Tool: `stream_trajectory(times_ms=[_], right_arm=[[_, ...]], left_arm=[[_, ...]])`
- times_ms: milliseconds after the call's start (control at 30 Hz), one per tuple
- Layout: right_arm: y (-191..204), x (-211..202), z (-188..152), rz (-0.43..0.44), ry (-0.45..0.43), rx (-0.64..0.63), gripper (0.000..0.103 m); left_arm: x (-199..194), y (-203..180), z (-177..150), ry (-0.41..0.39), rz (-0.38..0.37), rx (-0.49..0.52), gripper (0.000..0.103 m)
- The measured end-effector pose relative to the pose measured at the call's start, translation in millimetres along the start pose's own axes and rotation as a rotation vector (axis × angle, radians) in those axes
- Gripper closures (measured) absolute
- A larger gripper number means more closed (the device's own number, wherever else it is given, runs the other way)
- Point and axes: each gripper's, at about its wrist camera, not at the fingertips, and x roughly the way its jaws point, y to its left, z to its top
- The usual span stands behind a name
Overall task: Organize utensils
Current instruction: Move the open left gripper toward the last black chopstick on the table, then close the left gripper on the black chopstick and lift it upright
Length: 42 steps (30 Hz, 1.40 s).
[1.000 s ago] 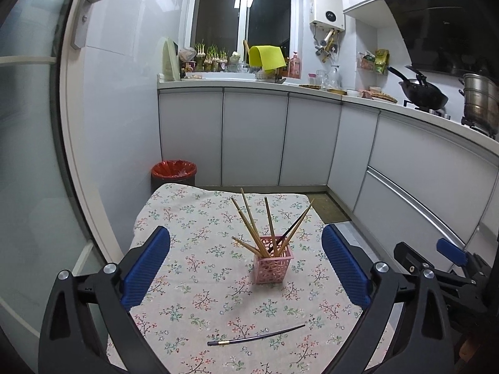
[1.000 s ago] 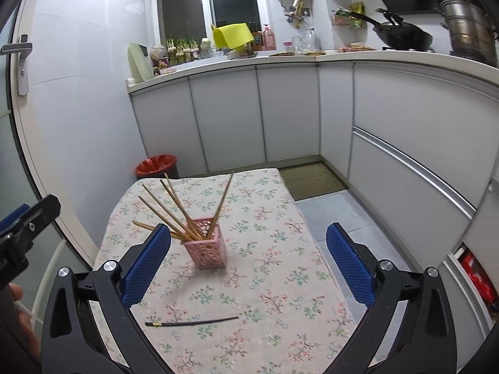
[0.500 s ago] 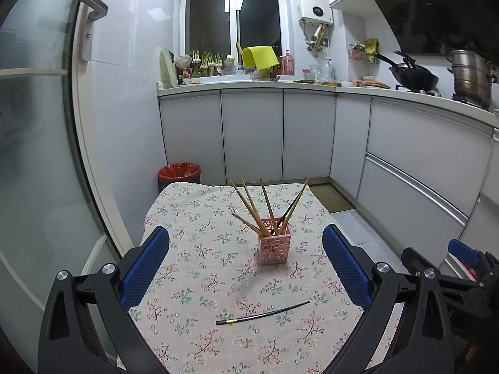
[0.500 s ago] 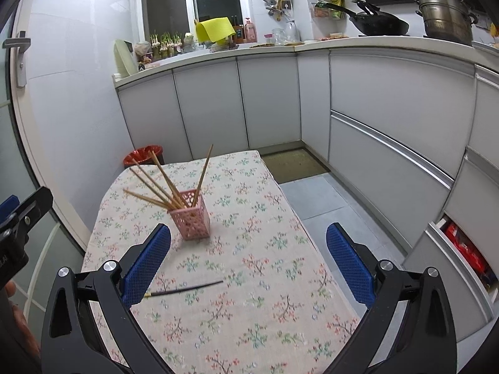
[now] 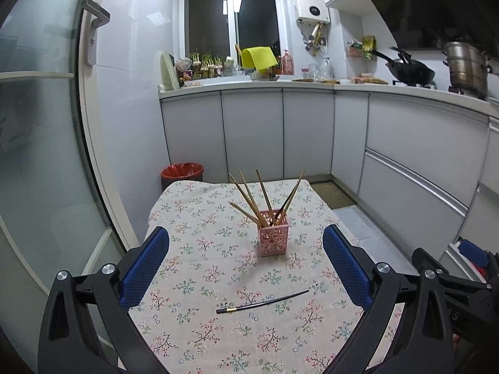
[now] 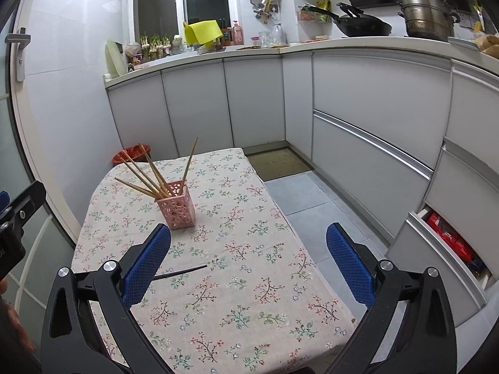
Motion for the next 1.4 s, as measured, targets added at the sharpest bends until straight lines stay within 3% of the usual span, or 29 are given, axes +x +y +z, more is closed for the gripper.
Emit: stream_trajectory(times_ms=[100, 200, 267, 367, 533, 600, 733, 833, 933, 967, 1067, 1133, 1200, 1233, 1300, 1400], right_arm=[[-5.9, 4.3, -6.0, -0.007, 0.021, 0.008, 0.007], [-12.0, 11.7, -13.7, -0.001, 0.058, 0.028, 0.007], [-14.4, 18.4, -19.4, 0.004, 0.087, 0.033, 0.007], [-22.0, 31.5, -33.8, 0.011, 0.144, 0.052, 0.007], [-42.2, 60.4, -61.0, 0.022, 0.258, 0.116, 0.007], [-51.3, 75.6, -71.6, 0.038, 0.319, 0.15, 0.007], [-59.6, 94.9, -82.2, 0.064, 0.358, 0.188, 0.007], [-59.4, 105.4, -84.3, 0.064, 0.361, 0.176, 0.007], [-59.3, 118.4, -85.5, 0.079, 0.394, 0.187, 0.007], [-59.4, 121.0, -85.4, 0.083, 0.4, 0.19, 0.007], [-57.7, 129.2, -86.4, 0.088, 0.416, 0.189, 0.007], [-57.1, 130.9, -87.3, 0.086, 0.418, 0.182, 0.007], [-56.2, 131.8, -88.7, 0.083, 0.417, 0.172, 0.007], [-56.2, 131.9, -88.8, 0.081, 0.418, 0.168, 0.007], [-55.2, 130.5, -88.4, 0.078, 0.412, 0.164, 0.007], [-51.5, 126.1, -87.1, 0.062, 0.385, 0.131, 0.007]], left_arm=[[11.8, -4.6, -4.4, 0.043, -0.01, 0.024, 0.007], [38.0, -15.4, -11.6, 0.153, -0.058, 0.084, 0.007], [62.3, -26.5, -20.8, 0.251, -0.102, 0.167, 0.007], [116.1, -47.7, -42.1, 0.467, -0.239, 0.357, 0.007], [187.2, -69.7, -72.3, 0.706, -0.38, 0.517, 0.008], [211.8, -80.5, -80.8, 0.779, -0.426, 0.562, 0.014], [254.6, -96.3, -98.5, 0.936, -0.498, 0.615, 0.021], [274.1, -104.4, -114.3, 1.054, -0.547, 0.644, 0.036], [291.0, -107.8, -128.2, 1.106, -0.529, 0.701, 0.04], [296.0, -107.1, -132.0, 1.123, -0.531, 0.703, 0.045], [299.3, -101.2, -128.6, 1.133, -0.566, 0.672, 0.047], [299.2, -95.7, -124.2, 1.141, -0.565, 0.667, 0.056], [306.2, -82.6, -116.4, 1.151, -0.528, 0.616, 0.089], [308.9, -76.2, -113.7, 1.155, -0.515, 0.584, 0.089], [301.5, -67.7, -111.7, 1.118, -0.513, 0.558, 0.092], [270.3, -67.7, -115.9, 1.001, -0.448, 0.603, 0.094]])
